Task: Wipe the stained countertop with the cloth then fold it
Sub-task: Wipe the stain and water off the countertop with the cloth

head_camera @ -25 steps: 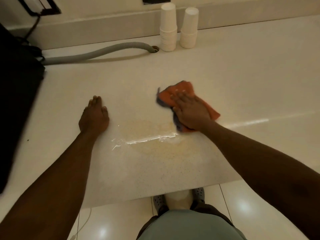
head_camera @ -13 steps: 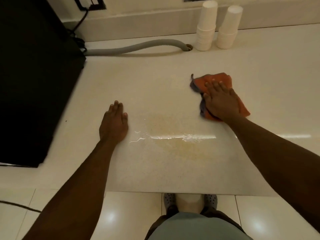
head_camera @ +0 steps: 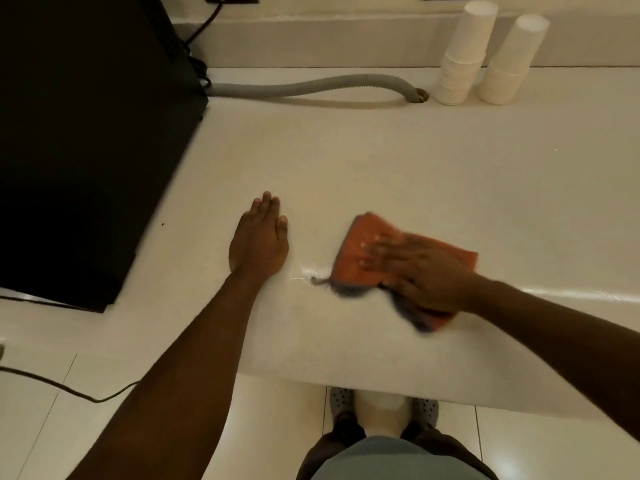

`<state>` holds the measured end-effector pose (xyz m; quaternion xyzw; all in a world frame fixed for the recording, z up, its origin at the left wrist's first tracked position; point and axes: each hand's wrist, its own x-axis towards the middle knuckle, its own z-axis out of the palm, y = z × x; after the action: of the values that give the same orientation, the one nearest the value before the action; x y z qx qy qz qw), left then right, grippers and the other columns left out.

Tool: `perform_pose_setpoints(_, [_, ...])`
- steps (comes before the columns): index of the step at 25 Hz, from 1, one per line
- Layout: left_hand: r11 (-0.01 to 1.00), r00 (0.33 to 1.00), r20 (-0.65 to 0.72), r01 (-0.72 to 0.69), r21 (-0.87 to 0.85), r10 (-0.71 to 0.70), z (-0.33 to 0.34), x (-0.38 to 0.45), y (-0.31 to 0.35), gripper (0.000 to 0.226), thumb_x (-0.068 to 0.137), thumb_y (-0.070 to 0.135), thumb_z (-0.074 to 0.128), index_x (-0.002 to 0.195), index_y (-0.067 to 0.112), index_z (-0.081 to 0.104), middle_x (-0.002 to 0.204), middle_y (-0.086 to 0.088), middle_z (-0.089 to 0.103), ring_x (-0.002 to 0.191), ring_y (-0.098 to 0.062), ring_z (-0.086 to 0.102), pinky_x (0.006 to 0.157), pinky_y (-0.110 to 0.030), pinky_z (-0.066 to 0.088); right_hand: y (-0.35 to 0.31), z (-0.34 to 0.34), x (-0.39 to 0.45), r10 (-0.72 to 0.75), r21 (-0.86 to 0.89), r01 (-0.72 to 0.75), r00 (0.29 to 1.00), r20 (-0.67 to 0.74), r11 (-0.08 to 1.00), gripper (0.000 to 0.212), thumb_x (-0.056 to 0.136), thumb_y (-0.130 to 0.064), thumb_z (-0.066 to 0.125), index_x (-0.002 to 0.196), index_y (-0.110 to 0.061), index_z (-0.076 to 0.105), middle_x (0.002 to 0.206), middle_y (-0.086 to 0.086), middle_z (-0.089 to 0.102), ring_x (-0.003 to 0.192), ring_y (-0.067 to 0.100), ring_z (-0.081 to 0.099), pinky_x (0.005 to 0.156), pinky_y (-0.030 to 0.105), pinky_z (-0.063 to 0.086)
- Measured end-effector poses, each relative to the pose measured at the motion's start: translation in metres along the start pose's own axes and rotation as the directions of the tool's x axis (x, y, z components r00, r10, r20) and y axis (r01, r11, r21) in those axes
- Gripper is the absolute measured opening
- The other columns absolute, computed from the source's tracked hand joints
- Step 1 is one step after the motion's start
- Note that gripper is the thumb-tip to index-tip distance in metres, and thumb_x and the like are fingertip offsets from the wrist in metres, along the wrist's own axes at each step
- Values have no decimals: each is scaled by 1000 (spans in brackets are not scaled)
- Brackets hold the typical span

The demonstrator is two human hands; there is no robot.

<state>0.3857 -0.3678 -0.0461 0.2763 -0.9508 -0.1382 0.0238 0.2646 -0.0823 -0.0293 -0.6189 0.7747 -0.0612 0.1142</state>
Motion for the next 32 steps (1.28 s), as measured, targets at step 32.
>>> perform_pose_setpoints(32, [865,989,91,145,-481,-115,-12,-30,1,74,93,64,11,146,23,40,155,-2,38,144,-18,31,121,-35,18,-125,22,58,251,-21,-251,968,-1,968,53,101,-48,17,153,-35,12,164,-5,8,150,19,1,120,47,2])
